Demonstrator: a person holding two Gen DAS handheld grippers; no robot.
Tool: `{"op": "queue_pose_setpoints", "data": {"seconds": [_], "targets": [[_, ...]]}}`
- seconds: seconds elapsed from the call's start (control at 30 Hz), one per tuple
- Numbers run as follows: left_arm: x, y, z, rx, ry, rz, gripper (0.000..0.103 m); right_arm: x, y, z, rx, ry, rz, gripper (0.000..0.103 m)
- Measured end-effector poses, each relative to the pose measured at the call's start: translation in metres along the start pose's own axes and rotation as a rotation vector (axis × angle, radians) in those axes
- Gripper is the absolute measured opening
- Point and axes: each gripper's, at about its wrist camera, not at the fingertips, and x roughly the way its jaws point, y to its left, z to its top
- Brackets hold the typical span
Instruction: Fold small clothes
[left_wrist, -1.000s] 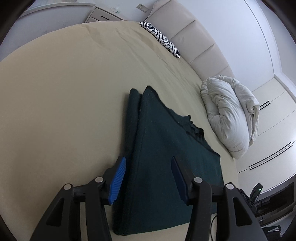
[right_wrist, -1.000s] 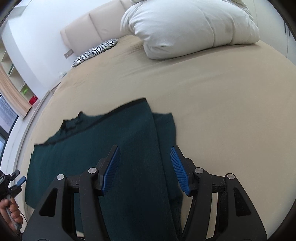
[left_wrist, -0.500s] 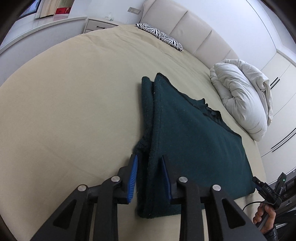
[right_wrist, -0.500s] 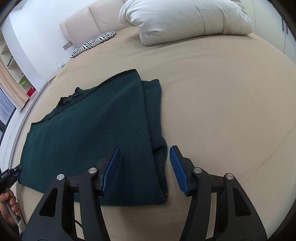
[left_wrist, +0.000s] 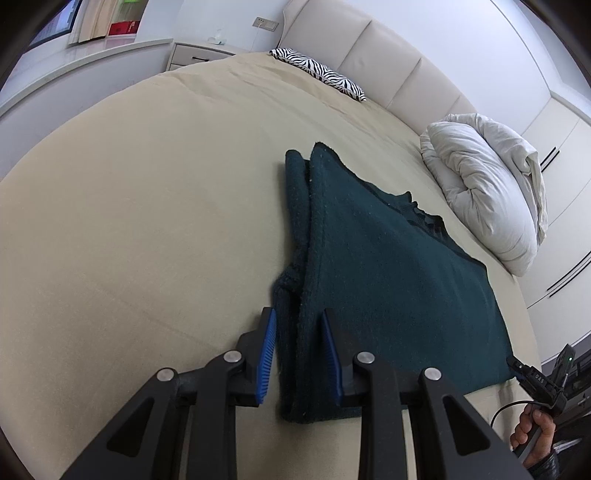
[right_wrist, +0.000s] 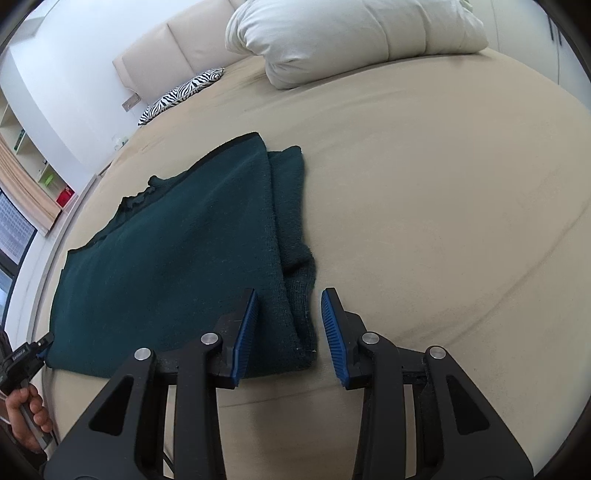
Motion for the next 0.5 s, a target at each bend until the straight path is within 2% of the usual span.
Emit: {"op": "queue_pose_setpoints", "data": {"seconds": [0.07, 0.13, 0.4, 0.5], "targets": [[0.001, 0.000, 0.000, 0.002, 0.000, 0.003, 0.025, 0.002, 0.006, -0.001, -0.045, 0.011, -0.017, 0.014], [0.003, -0.002, 0.002, 0.010, 0.004, 0.006, 0.017, 0.000, 0.013, -0.002, -0.090, 0.000, -0.046, 0.011], [0.005, 0.002, 0.001, 0.027, 0.015, -0.001, 0.014, -0.006, 0.016, -0.008, -0.112, -0.003, -0.093, 0.008], [0.005, 0.003, 0.000, 0.035, 0.020, 0.002, 0.014, 0.000, 0.010, -0.011, -0.082, 0.002, -0.096, 0.007]]}}
